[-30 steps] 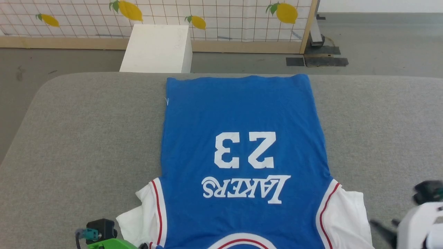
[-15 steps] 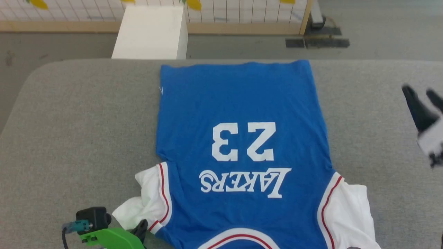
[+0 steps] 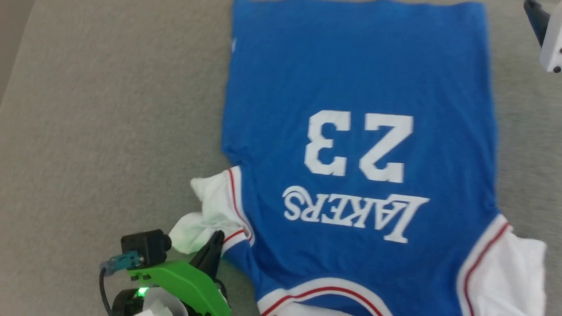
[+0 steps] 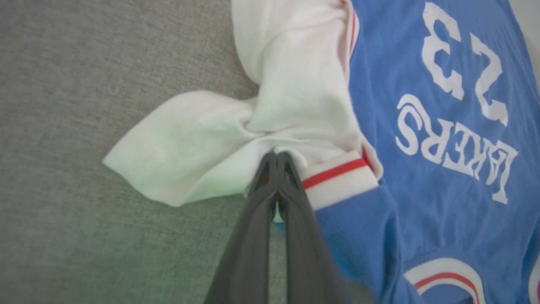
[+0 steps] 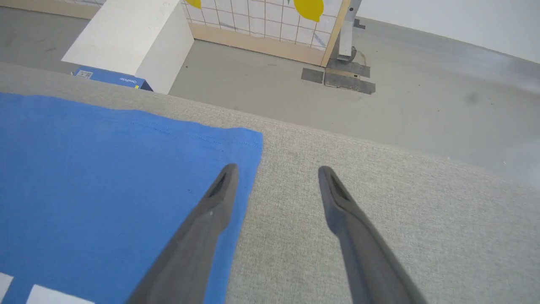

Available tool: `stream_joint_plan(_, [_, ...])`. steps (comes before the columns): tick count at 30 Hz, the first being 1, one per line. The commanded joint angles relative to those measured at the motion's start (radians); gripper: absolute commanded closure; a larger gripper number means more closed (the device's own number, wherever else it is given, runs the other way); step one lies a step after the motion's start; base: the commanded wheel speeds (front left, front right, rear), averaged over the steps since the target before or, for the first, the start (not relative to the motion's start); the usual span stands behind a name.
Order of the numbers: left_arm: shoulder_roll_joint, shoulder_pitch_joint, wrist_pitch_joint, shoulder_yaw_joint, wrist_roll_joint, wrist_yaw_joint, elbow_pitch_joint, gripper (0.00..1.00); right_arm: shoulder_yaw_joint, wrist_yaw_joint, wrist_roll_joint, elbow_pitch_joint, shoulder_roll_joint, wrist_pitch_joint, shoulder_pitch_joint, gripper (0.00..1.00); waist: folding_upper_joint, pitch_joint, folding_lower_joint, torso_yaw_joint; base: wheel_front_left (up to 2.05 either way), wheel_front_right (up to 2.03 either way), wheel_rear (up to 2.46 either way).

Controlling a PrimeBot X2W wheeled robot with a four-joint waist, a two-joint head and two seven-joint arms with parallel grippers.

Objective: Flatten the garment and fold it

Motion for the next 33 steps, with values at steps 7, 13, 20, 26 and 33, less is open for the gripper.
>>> stream_joint_plan(7, [-0.023,0.010,-0.028,-0.010,-0.001,0.004,-0.021,1.00,0.087,0.003,-0.096,0.090,-0.058,0.125,-0.076,0.00,-0.0001,0.153,-0.0002,0.168,0.00,0.00,0.00])
stream_joint_plan(13, [-0.028,0.010,-0.035,-0.020,-0.002,-0.004,-0.021,1.00,0.115,0.003,-0.125,0.132,-0.082,0.183,-0.073,0.00,-0.0001,0.165,-0.0002,0.181,0.00,0.00,0.00])
stream_joint_plan(20, [-0.021,-0.001,-0.038,-0.016,-0.001,-0.007,-0.011,1.00,0.146,0.003,-0.044,0.133,-0.086,0.201,-0.061,1.00,-0.0001,0.136,-0.0002,0.147,0.00,0.00,0.00])
stream_joint_plan(26, [-0.001,-0.018,-0.029,0.001,-0.004,-0.011,0.002,1.00,0.141,0.003,0.078,0.067,-0.099,0.080,-0.038,1.00,-0.0001,0.034,-0.0002,0.081,0.00,0.00,0.00])
stream_joint_plan(33, [0.041,-0.013,0.000,0.025,-0.004,-0.001,0.026,1.00,0.108,0.003,0.235,-0.133,-0.175,-0.008,0.159,1.00,-0.0001,-0.112,-0.0002,-0.036,0.00,0.00,0.00])
